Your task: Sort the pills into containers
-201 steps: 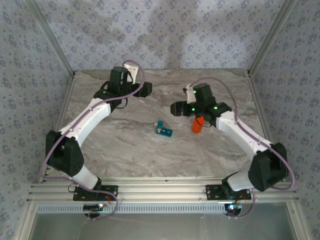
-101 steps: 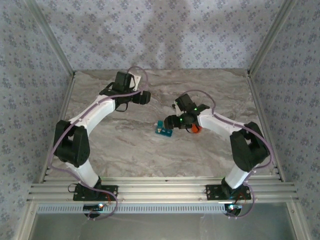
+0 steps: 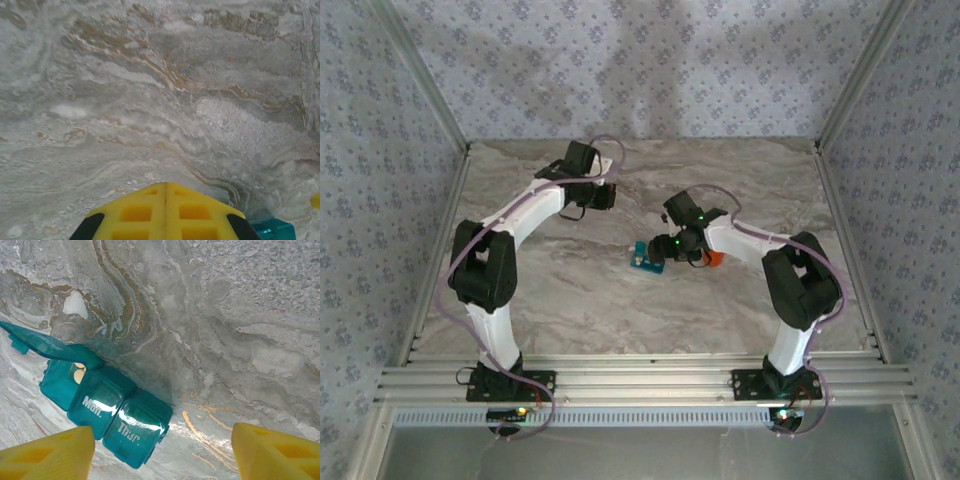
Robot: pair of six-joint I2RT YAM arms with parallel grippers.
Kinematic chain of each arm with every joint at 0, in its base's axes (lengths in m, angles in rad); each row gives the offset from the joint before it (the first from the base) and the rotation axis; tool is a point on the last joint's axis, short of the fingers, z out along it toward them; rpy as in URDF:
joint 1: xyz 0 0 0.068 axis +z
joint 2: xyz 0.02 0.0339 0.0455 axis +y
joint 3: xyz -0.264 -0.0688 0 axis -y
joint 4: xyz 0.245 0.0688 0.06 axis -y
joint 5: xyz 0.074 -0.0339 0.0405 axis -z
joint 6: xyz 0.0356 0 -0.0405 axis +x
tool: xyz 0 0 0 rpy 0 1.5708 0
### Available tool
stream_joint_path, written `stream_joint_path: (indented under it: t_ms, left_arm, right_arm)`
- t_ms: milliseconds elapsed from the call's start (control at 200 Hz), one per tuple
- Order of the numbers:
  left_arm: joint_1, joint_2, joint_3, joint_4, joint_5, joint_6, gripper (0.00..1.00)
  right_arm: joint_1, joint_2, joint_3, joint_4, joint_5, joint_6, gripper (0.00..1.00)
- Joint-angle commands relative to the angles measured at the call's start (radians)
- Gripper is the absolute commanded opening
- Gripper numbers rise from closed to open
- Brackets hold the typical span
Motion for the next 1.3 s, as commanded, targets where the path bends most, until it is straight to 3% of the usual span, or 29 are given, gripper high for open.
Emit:
stream_joint_path:
  t_ms: [0,1294]
  left_arm:
    - [-0.027,0.023,0.043,-0.054,0.04,-0.006,0.0]
    - [-0.156,0.186,0.116,-0.119,0.093,-0.015,0.0]
  right_arm:
    - [0.01,0.027,0.046,-0.015,-0.009,0.004,0.74]
    - [0.014,0.099,-0.009,0.003,-0.003,0.016,0.66]
